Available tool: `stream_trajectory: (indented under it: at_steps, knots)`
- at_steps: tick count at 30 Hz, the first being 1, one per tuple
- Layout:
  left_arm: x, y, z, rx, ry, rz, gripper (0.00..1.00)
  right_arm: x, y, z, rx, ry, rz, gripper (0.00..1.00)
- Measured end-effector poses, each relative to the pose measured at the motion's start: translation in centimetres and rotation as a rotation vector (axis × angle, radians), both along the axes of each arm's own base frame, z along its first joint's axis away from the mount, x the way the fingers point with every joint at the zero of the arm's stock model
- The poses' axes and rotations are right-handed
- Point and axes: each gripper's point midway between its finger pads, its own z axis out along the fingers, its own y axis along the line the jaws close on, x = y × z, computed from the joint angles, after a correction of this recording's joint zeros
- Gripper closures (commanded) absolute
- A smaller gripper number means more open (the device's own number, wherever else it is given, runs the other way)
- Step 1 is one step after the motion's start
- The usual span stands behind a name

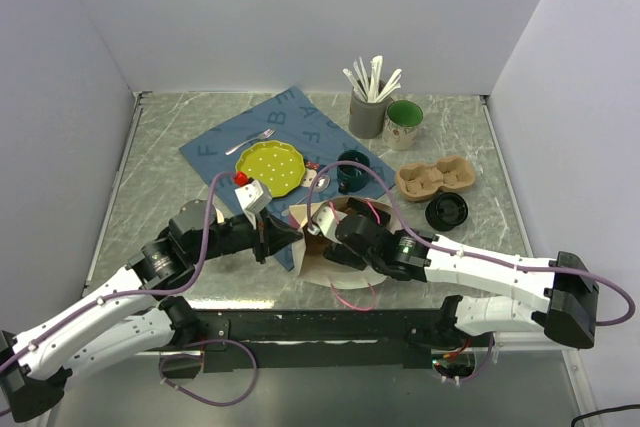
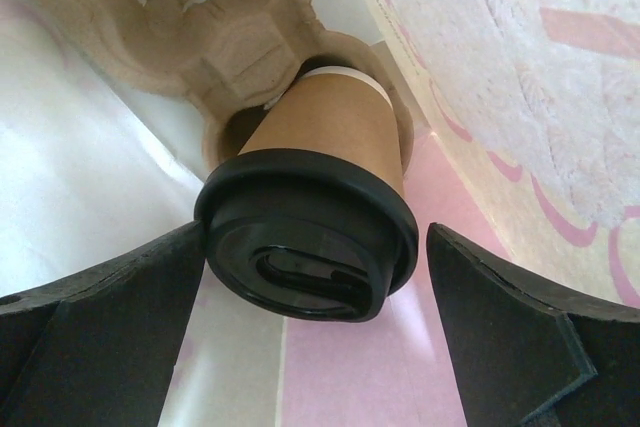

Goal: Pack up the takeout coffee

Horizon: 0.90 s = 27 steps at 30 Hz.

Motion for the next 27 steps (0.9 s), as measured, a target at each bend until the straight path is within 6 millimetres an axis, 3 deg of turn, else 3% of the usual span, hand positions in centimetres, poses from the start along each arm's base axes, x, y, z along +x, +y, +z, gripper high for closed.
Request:
stream_trajectory:
  at_steps: [17,27]
  knots:
    - [0.0,-0.5,0.0,-0.008,0.027,-0.011,0.99,-0.4,-0.6,1.8,0.002,0.010,0.000,0.00]
    - [0.0,-0.5,0.1,-0.010,0.025,-0.012,0.99,-0.4,-0.9,1.8,0.001,0.009,-0.018,0.05]
